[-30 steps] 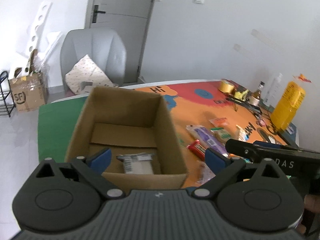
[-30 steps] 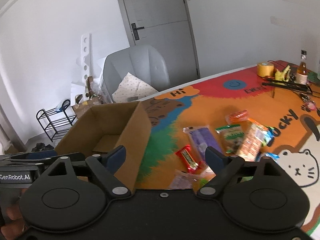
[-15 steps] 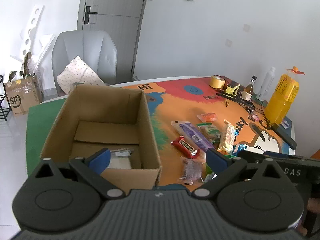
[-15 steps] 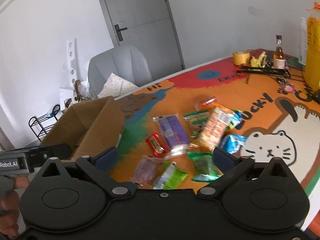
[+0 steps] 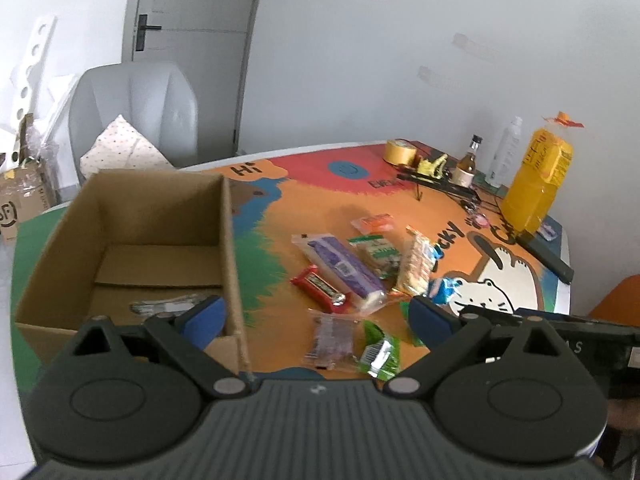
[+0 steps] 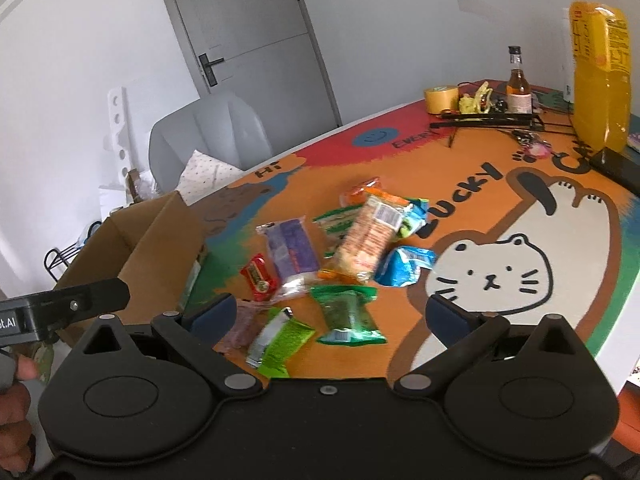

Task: Organize snacks
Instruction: 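Grasp the green packet with the right tool while the left tool grasps a clear snack pack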

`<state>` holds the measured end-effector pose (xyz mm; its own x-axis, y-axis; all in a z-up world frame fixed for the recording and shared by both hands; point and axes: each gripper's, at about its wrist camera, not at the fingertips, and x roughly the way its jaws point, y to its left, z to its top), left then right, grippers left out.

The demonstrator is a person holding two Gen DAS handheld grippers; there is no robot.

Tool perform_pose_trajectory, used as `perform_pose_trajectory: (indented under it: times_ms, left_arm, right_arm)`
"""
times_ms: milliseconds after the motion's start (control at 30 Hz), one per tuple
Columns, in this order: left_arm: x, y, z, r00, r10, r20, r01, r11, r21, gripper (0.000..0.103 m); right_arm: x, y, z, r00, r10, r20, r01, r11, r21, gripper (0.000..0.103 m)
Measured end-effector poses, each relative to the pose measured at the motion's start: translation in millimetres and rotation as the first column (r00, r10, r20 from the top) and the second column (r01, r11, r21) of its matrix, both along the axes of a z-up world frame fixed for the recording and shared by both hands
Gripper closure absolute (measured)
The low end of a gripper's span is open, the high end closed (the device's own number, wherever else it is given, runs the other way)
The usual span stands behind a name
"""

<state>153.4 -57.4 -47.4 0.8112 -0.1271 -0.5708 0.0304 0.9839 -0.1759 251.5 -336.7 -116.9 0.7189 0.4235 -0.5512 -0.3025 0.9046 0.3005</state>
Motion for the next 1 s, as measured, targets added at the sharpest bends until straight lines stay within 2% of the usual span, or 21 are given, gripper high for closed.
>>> perform_pose_trajectory:
  times_ms: [100,233,333,467,633,1000]
  left_arm:
    - [3,-9,-4,1.000,-0.018,-0.004,0.018,1.000,0.005,0.007]
    - [11,-21,-13,0.999,-0.045,-0.028,0.045,0.999,0.010,0.015]
    - [16,-26,-20,0.997,-0.061,-0.048,0.061,0.998,0.006,0.021]
    - [23,-33,-29,0.996,-0.067,-0.057,0.067,0.998,0.009,0.023]
    - [36,-37,-40,0.994,-0.061,-0.087,0.063,0.998,0.011,0.032]
    - [59,-41,-67,0.992,0.003,-0.130,0.001,1.000,0.026,0.039]
  right_arm:
    - [0,-5,-4,1.000,-0.009,0.006,0.009,1.000,-0.002,0.000]
    - [1,-12,-9,1.000,-0.017,0.009,0.017,1.000,0.001,0.002]
    - [4,-16,-15,1.000,-0.015,-0.004,0.015,1.000,0.012,0.009]
    - [11,-21,-23,0.999,-0.009,-0.037,0.010,0.999,0.043,0.014]
    - [17,-20,-33,0.999,-0.009,-0.043,0.010,0.999,0.035,0.016]
    - [31,-18,-48,0.998,-0.002,-0.058,0.005,0.999,0.039,0.023]
